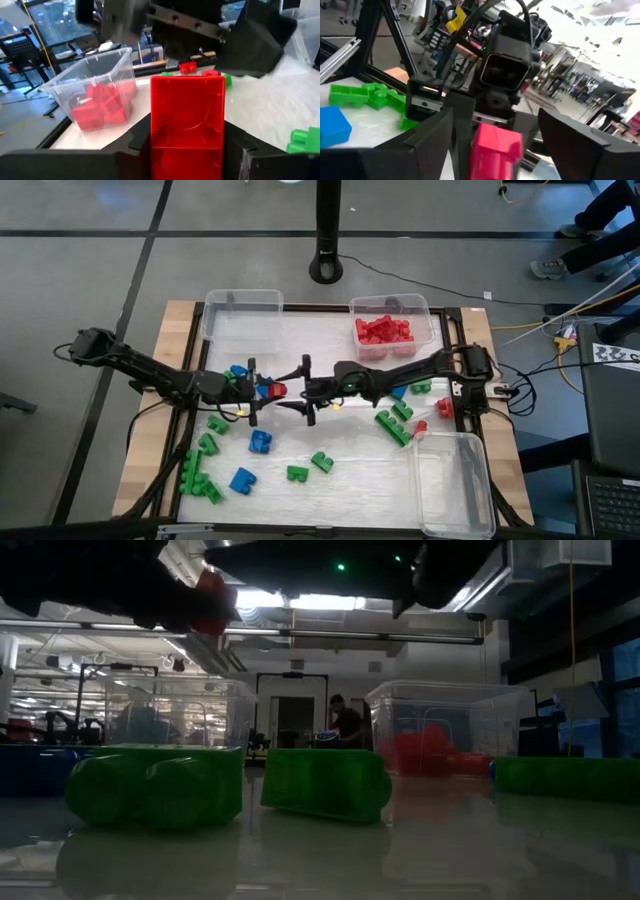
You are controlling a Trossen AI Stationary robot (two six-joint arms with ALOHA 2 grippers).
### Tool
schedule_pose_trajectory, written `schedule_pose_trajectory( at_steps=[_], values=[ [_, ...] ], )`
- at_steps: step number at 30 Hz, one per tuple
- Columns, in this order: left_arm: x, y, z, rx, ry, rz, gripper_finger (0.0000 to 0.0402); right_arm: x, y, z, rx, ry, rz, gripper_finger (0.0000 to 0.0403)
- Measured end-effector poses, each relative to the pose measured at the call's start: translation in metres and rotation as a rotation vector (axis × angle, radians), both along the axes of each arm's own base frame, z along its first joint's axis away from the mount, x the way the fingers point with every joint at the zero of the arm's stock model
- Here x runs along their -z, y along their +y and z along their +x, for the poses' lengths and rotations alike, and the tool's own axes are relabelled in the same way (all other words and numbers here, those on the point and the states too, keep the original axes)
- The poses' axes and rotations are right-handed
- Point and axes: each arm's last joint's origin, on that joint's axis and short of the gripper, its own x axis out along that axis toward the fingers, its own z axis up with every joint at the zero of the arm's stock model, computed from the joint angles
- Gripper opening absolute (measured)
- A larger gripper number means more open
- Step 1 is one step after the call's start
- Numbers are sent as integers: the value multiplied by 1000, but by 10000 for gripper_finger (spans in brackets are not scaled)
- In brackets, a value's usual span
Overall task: Sort blocks
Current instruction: Put the red game piece into the top right transparent bin
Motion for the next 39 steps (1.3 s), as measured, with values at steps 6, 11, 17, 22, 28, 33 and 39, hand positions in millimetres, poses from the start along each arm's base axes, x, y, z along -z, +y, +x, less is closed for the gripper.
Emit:
schedule_pose_trajectory(
  at_steps=[6, 11, 17, 22, 28, 33, 39],
  values=[
    [-4, -5, -1, 39, -34, 53, 131, 3, 0, 9, 5, 69, 20, 241],
    [-7, -8, -1, 51, -57, 58, 131, 1, 0, 9, 16, 56, 23, 207],
    [-7, -9, -1, 56, -58, 68, 131, 1, 1, 9, 13, 52, 25, 152],
    [-7, -9, -1, 55, -60, 44, 135, 1, 1, 9, 7, 53, 31, 139],
    [-8, -9, -1, 48, -78, -10, 190, -1, 1, 9, 7, 38, -13, 140],
    [-10, -9, -5, 50, -73, -11, 234, -7, 0, 7, 26, 36, -57, 136],
    [-19, -7, -22, -3, -58, -26, 241, -40, -3, -10, 118, 64, -163, 140]
  ],
)
